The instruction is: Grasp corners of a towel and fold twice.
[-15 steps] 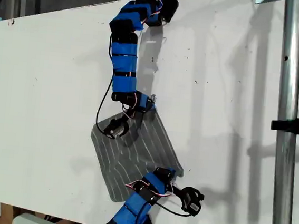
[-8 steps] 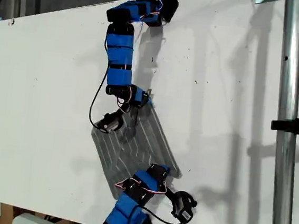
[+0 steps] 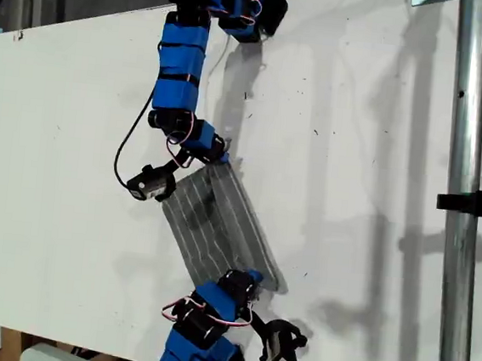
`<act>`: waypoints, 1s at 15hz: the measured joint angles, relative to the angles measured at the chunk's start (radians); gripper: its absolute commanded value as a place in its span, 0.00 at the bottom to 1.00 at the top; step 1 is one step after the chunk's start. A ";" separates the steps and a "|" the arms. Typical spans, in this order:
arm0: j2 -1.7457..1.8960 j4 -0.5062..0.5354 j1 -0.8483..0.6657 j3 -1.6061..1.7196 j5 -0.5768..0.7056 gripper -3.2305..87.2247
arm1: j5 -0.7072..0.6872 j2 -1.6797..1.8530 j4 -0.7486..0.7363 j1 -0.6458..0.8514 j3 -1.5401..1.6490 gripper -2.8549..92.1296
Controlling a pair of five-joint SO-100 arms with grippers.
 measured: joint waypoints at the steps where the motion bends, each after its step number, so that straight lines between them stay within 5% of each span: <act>1: 0.046 0.064 -0.046 0.003 -0.011 0.00 | -0.026 -0.051 -0.034 0.034 -0.044 0.03; 9: 0.330 0.129 -0.615 0.460 0.156 0.00 | -0.069 -0.279 -0.569 0.380 -0.199 0.03; 15: 0.420 0.100 -0.773 0.492 0.265 0.00 | -0.026 -0.249 -0.630 0.407 -0.198 0.03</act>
